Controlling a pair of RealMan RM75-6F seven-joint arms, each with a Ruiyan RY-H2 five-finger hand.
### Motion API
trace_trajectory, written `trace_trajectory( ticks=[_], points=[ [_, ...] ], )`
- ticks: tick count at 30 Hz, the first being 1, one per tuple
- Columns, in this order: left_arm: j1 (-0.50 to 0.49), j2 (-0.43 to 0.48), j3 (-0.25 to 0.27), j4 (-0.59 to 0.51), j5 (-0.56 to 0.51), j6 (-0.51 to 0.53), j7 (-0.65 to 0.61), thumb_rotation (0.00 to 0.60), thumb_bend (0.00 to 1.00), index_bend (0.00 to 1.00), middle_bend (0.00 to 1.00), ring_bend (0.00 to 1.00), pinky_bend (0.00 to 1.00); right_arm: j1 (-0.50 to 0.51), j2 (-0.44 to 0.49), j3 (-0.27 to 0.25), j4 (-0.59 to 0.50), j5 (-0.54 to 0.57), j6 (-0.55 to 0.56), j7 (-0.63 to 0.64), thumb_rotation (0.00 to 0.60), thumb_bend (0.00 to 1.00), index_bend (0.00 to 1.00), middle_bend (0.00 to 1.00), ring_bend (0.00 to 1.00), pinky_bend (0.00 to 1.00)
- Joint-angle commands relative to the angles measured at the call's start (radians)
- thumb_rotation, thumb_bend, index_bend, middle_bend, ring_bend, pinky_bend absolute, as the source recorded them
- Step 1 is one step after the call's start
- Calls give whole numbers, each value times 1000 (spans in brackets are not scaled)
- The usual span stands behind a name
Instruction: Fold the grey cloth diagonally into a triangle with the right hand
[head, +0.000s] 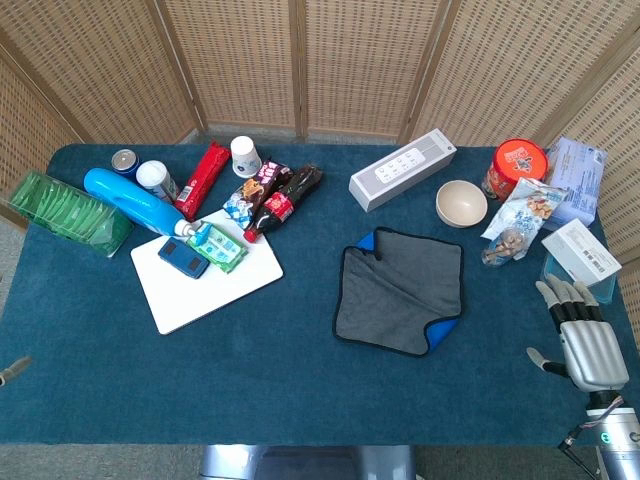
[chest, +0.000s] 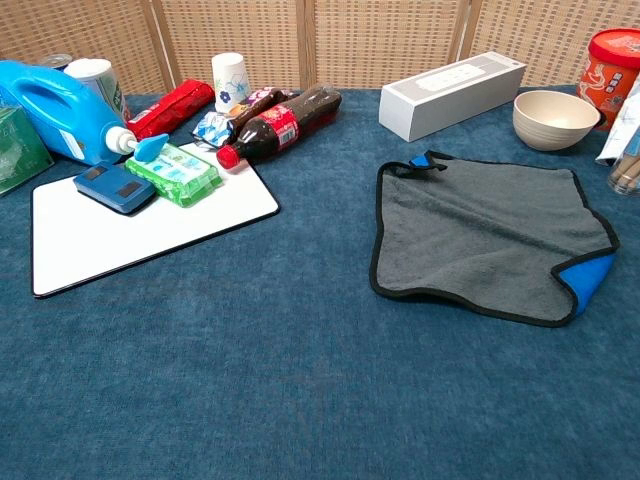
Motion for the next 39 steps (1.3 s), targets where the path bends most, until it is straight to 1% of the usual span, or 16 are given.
trace_trajectory(
  ticks=[1, 6, 9, 14, 16, 19, 22, 28, 32, 39],
  points=[
    [0, 2, 0, -2, 1, 1, -2, 600, 66, 6, 0, 0, 0, 1, -1, -3, 1, -10, -3, 7, 600, 191, 0, 0, 0, 0],
    [1, 1, -1, -1, -6, 1, -2, 600, 65, 8, 0, 0, 0, 24, 2, -23, -7, -59, -43, 45, 600, 193, 20, 0, 0, 0],
    [-5, 0, -3, -3, -9, -9, 2, 600, 64, 9, 0, 0, 0, 82, 23, -49, -19, -119, -136, 77, 600, 205, 34, 0, 0, 0],
    [-12, -2, -6, -7, -23, -24, 10, 600, 66, 10, 0, 0, 0, 184, 53, -66, -50, -177, -278, 145, 600, 241, 56, 0, 0, 0],
    [-10, -2, -7, -8, -27, -22, 8, 600, 65, 12, 0, 0, 0, 223, 47, -64, -49, -196, -325, 118, 600, 251, 84, 0, 0, 0],
    [-7, -3, -9, -5, -32, -16, 6, 600, 66, 12, 0, 0, 0, 264, 28, -60, -56, -194, -387, 75, 600, 277, 118, 0, 0, 0],
    [-7, -2, -10, -3, -37, -19, 1, 600, 65, 12, 0, 0, 0, 293, 10, -59, -60, -181, -437, 46, 600, 302, 124, 0, 0, 0],
    [-6, -1, -13, 2, -48, -21, -7, 600, 65, 13, 0, 0, 0, 341, -26, -63, -49, -151, -530, -33, 600, 317, 133, 0, 0, 0],
    [-6, -2, -14, 3, -50, -22, -8, 600, 65, 13, 0, 0, 0, 360, -46, -62, -41, -125, -564, -66, 600, 316, 134, 0, 0, 0],
    [-5, -4, -14, 0, -53, -23, -1, 600, 65, 14, 0, 0, 0, 392, -93, -63, 2, -107, -600, -54, 600, 331, 153, 0, 0, 0]
  ],
)
